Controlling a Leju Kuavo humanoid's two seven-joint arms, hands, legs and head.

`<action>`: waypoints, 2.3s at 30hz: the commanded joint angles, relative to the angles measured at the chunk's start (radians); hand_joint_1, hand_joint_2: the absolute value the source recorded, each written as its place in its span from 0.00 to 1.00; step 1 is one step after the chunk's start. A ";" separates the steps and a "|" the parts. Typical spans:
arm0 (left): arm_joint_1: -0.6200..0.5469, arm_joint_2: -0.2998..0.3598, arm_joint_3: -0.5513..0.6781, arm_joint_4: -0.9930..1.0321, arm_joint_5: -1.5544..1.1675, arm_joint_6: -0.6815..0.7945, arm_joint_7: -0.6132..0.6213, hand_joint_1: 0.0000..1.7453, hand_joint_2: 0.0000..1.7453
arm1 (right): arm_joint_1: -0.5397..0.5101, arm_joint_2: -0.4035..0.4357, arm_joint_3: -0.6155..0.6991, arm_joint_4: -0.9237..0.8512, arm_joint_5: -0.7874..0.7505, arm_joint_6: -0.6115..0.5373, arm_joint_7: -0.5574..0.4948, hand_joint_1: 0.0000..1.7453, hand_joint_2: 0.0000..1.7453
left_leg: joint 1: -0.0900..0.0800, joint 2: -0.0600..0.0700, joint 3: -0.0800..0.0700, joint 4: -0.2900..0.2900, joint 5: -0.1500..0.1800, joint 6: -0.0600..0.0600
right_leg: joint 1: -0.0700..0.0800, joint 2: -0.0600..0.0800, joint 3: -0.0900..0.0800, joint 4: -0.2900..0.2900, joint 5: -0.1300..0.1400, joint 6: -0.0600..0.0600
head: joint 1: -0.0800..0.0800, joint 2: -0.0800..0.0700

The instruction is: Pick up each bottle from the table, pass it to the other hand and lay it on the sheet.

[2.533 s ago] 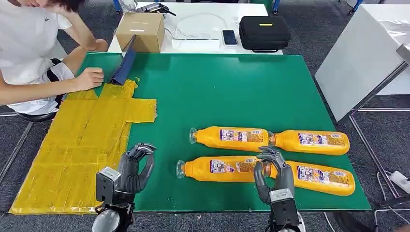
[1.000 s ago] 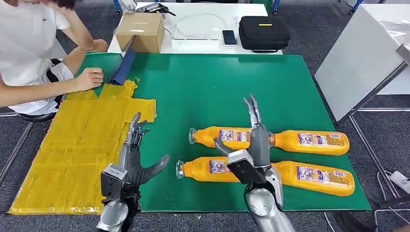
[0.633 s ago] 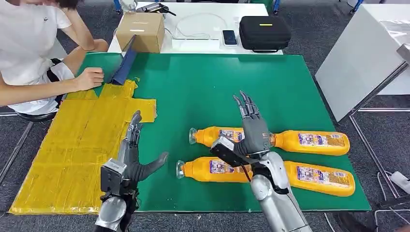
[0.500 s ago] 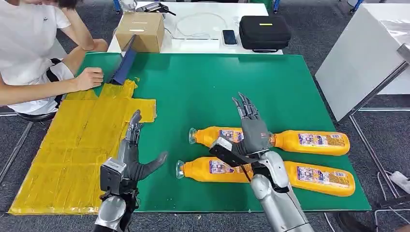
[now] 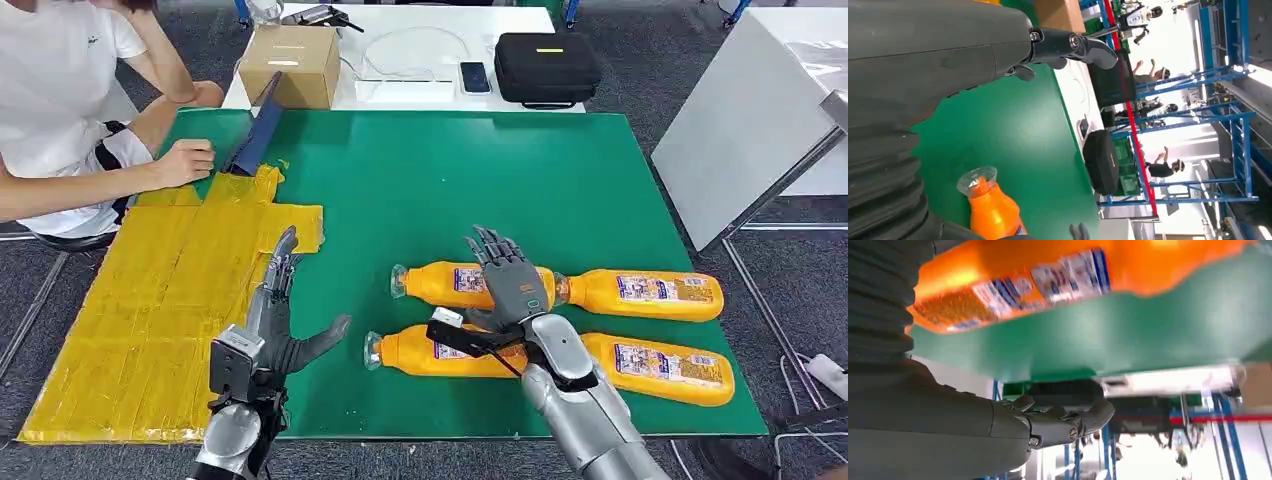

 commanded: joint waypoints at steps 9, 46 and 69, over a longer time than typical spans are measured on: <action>-0.040 0.019 -0.004 0.078 0.008 -0.019 0.000 0.00 1.00 | -0.143 -0.016 0.037 0.304 0.056 -0.014 0.062 0.00 1.00 | 0.000 -0.002 0.003 -0.001 -0.001 -0.002 | 0.000 0.000 0.003 -0.001 -0.001 -0.001 | 0.000 0.000; -0.087 0.017 -0.017 0.167 0.031 -0.047 -0.008 0.00 1.00 | -0.226 -0.037 -0.074 0.514 -0.002 0.051 -0.019 0.00 1.00 | 0.000 -0.003 0.005 0.000 -0.002 -0.002 | -0.001 0.000 0.005 0.000 -0.001 -0.001 | 0.000 0.000; -0.087 0.017 -0.017 0.167 0.031 -0.047 -0.008 0.00 1.00 | -0.226 -0.037 -0.074 0.514 -0.002 0.051 -0.019 0.00 1.00 | 0.000 -0.002 0.005 0.000 -0.001 -0.002 | 0.000 0.001 0.005 0.000 -0.001 0.000 | 0.000 0.000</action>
